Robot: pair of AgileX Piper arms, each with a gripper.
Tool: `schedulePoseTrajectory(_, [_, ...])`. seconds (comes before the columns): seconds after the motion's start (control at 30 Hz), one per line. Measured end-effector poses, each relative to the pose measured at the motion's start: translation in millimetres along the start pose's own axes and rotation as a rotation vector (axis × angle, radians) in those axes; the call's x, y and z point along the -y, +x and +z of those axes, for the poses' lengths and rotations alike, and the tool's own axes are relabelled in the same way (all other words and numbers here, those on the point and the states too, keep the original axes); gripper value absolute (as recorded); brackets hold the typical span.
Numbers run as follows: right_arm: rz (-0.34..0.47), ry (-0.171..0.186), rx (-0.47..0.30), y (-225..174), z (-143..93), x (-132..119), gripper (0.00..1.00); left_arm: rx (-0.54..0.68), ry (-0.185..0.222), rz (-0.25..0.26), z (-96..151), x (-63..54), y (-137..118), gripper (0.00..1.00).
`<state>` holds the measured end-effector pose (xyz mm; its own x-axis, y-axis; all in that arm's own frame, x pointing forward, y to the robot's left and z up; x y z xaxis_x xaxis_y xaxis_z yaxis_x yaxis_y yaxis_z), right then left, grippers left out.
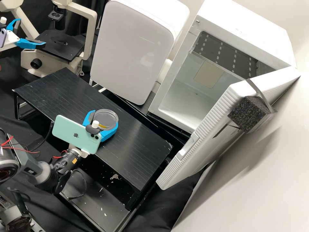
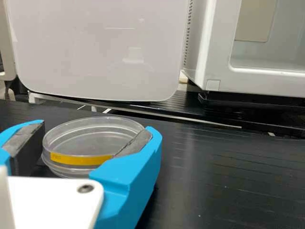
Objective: Take the petri dish out of the incubator
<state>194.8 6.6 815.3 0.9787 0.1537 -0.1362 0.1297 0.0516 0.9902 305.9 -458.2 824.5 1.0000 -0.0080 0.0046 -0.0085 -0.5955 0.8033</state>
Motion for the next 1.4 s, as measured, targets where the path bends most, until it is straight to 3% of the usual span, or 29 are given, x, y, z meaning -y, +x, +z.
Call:
schedulePoseTrajectory(0.37, [-0.002, -0.025, -0.032, -12, -9, 2, 0.00, 0.000, 0.000, 0.000, 0, 0.0, 0, 1.00])
schedulePoseTrajectory(0.7, [-0.022, -0.010, -0.021, -12, -6, 6, 0.00, 0.000, 0.000, 0.000, 0, 0.0, 0, 1.00])
schedulePoseTrajectory(0.73, [-0.022, -0.008, -0.022, -12, -6, 6, 1.00, 0.000, 0.000, 0.000, 0, 0.0, 0, 1.00])
schedulePoseTrajectory(1.2, [-0.023, -0.001, -0.022, -11, -5, 7, 1.00, 0.000, 0.000, 0.000, 0, 0.0, 0, 1.00])
schedulePoseTrajectory(1.4, [0.018, -0.027, -0.036, -15, -9, 0, 1.00, 0.000, 0.000, 0.000, 0, 0.0, 0, 1.00])
